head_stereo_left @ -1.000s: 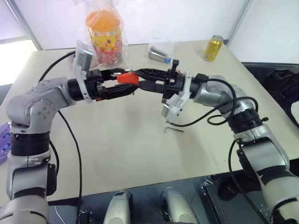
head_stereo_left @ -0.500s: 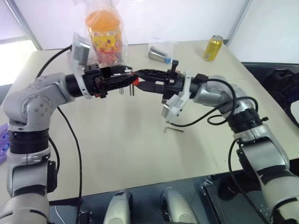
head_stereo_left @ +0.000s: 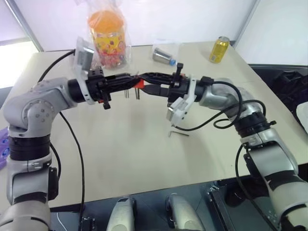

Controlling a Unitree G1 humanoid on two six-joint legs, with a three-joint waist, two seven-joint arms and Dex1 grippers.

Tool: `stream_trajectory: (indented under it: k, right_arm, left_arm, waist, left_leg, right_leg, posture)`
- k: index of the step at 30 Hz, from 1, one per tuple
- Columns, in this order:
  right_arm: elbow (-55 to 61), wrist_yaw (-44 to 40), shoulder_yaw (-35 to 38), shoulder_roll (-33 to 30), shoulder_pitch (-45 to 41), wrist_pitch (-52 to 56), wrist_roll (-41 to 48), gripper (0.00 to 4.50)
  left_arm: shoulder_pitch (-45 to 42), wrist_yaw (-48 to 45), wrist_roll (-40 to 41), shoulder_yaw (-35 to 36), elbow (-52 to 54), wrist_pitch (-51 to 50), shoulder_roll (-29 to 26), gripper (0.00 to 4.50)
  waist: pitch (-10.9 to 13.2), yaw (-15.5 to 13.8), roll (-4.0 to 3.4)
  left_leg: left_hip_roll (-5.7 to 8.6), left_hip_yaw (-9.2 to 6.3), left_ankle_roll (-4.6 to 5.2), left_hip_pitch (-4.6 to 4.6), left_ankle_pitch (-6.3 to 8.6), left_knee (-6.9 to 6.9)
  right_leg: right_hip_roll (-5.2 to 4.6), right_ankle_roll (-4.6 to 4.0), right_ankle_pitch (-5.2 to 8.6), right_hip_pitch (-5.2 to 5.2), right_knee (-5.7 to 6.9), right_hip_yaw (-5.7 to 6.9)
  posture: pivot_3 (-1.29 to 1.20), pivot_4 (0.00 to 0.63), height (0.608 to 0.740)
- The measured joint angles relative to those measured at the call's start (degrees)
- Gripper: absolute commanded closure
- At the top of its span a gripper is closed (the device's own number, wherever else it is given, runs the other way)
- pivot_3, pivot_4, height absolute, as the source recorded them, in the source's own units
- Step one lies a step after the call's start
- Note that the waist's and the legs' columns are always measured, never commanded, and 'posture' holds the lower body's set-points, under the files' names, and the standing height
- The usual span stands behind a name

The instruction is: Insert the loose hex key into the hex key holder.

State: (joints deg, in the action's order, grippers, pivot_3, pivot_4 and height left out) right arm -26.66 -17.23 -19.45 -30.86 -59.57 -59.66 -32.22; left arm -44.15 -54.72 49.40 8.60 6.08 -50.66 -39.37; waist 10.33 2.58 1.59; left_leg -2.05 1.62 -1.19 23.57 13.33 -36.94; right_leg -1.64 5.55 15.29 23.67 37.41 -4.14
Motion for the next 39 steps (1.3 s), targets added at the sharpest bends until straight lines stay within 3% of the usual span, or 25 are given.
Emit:
stream_trajectory:
  k: [2,3,5,8,13,17,19,23,25,30,39]
  right_arm:
    - [0.0,-0.5,0.0,0.0,0.0,0.1,0.4,3.49]
    - [0.0,-0.8,0.0,0.0,0.0,0.1,0.7,2.41]
    - [0.0,-1.2,0.0,0.1,0.0,0.1,1.2,1.69]
    - [0.0,-1.9,0.0,0.1,0.0,0.3,1.7,0.23]
    - [0.4,-5.3,-0.4,-0.4,0.0,1.8,2.9,0.23]
    - [2.7,-17.0,-0.4,-2.2,3.6,13.9,14.7,0.23]
    - [6.5,-27.0,0.2,-3.6,6.7,29.6,23.8,0.23]
    - [17.5,-45.1,2.0,-12.7,11.2,66.7,38.4,0.23]
    - [22.7,-50.5,2.3,-15.4,12.4,78.8,43.3,0.23]
    - [27.8,-53.3,1.5,-15.6,15.5,94.9,46.9,0.23]
    - [23.8,-48.8,-4.5,-9.6,17.0,96.3,40.8,0.23]
  left_arm:
    - [0.0,0.0,0.0,0.0,0.0,0.0,0.0,4.47]
    - [0.0,0.0,0.0,0.0,0.0,0.0,0.0,4.50]
    - [0.1,0.1,-0.1,-0.2,0.0,-0.1,0.0,4.50]
    - [0.1,0.1,-0.2,-0.7,0.0,-0.1,0.0,4.50]
    - [0.7,0.2,-0.2,-0.7,0.9,-0.1,0.0,4.50]
    - [1.3,0.9,-0.5,-0.5,1.3,0.2,-0.6,4.50]
    - [1.9,1.5,-1.0,-0.4,2.5,0.7,-1.0,4.50]
    - [4.7,3.3,-1.3,0.6,6.3,1.4,-1.2,4.50]
    - [6.1,4.5,-1.3,1.4,7.6,1.5,-1.1,4.50]
    - [8.0,6.8,-1.1,1.4,10.6,1.6,0.2,4.50]
    - [10.3,9.4,-0.1,1.8,12.8,1.4,0.2,4.50]
  waist:
    - [0.0,0.0,0.00]
    - [0.0,0.0,0.00]
    - [0.0,0.0,0.00]
    - [0.0,0.0,0.00]
    - [0.0,0.0,0.00]
    - [0.0,-0.1,0.01]
    - [0.0,-0.2,0.00]
    - [0.1,-0.7,-0.10]
    - [0.1,-0.5,-0.10]
    - [0.1,-0.1,-0.10]
    - [0.1,-0.3,-0.08]
  left_leg:
    - [0.00,0.01,0.00,0.00,0.00,0.00]
    - [0.00,0.00,0.00,0.00,0.00,0.00]
    - [0.00,0.00,0.00,0.00,0.00,0.00]
    - [0.00,0.00,0.00,0.00,0.00,0.00]
    - [0.00,0.00,0.00,0.00,0.00,0.00]
    - [-0.02,-0.07,0.01,-0.02,0.00,-0.04]
    - [-0.04,-0.16,0.01,-0.02,0.00,-0.06]
    - [-0.18,-0.21,0.07,0.00,0.03,-0.05]
    - [-0.17,-0.20,0.11,-0.02,0.06,-0.05]
    - [-0.17,-0.14,0.11,-0.06,0.06,-0.04]
    - [-0.08,-0.03,0.11,0.09,0.06,-0.06]
  right_leg:
    - [0.00,0.00,0.00,0.00,0.00,0.00]
    - [0.00,0.00,0.00,0.00,0.00,0.00]
    - [0.00,0.00,0.00,0.00,0.00,0.00]
    - [0.00,0.00,0.00,0.00,0.00,0.00]
    - [0.00,0.00,0.00,0.00,0.00,0.00]
    - [-0.02,0.00,0.00,-0.12,-0.03,0.06]
    - [-0.04,0.00,0.00,-0.14,-0.02,0.06]
    - [-0.10,0.00,0.00,-0.13,-0.06,0.08]
    - [-0.03,0.00,0.00,-0.13,-0.11,0.09]
    - [0.10,-0.10,0.06,-0.10,-0.09,0.09]
    - [0.07,0.00,0.02,0.01,-0.11,0.07]
  posture:
    - [0.00,0.150,0.740]
    - [0.00,0.150,0.740]
    - [0.00,0.150,0.740]
    - [0.00,0.150,0.740]
    - [0.00,0.150,0.740]
    - [0.00,0.150,0.740]
    - [0.00,0.150,0.740]
    - [0.00,0.150,0.740]
    - [0.00,0.150,0.740]
    - [0.00,0.150,0.740]
    - [0.00,0.150,0.740]
